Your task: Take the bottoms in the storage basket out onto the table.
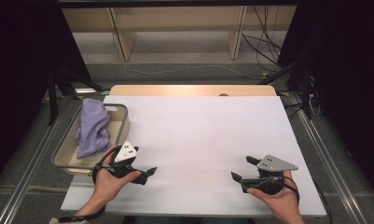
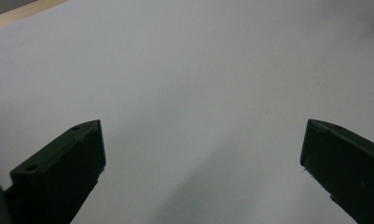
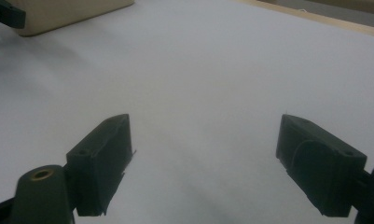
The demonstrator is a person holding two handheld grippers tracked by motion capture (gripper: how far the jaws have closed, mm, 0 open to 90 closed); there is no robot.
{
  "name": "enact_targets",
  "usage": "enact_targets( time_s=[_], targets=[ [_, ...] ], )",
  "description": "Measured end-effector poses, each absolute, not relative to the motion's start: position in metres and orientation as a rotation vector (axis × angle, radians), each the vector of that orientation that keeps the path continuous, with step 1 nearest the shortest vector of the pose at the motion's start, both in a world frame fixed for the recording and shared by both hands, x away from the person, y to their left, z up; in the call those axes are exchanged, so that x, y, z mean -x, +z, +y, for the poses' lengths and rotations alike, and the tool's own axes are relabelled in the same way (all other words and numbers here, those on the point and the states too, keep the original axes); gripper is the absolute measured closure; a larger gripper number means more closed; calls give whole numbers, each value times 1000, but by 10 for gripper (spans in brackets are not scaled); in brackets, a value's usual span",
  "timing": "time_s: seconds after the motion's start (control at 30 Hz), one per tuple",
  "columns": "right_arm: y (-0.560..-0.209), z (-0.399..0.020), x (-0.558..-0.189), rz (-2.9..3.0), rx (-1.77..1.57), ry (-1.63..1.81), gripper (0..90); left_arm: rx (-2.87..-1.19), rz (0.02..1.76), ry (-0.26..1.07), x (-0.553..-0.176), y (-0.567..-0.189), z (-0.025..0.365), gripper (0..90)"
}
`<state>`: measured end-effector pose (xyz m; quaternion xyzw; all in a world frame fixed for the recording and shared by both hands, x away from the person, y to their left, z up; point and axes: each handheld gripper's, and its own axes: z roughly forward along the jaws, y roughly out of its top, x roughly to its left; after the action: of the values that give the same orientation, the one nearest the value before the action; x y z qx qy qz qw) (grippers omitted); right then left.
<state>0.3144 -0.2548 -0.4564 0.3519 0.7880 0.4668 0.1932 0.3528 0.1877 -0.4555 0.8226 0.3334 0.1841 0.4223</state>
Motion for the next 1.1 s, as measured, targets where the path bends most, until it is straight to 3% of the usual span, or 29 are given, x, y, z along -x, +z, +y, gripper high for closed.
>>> enact_targets(
  time_s=[1.1],
  targets=[
    [-457, -251, -314, 2214, -1000, 1290, 194, -1971, 929, 552, -366, -411, 216, 0]
  ],
)
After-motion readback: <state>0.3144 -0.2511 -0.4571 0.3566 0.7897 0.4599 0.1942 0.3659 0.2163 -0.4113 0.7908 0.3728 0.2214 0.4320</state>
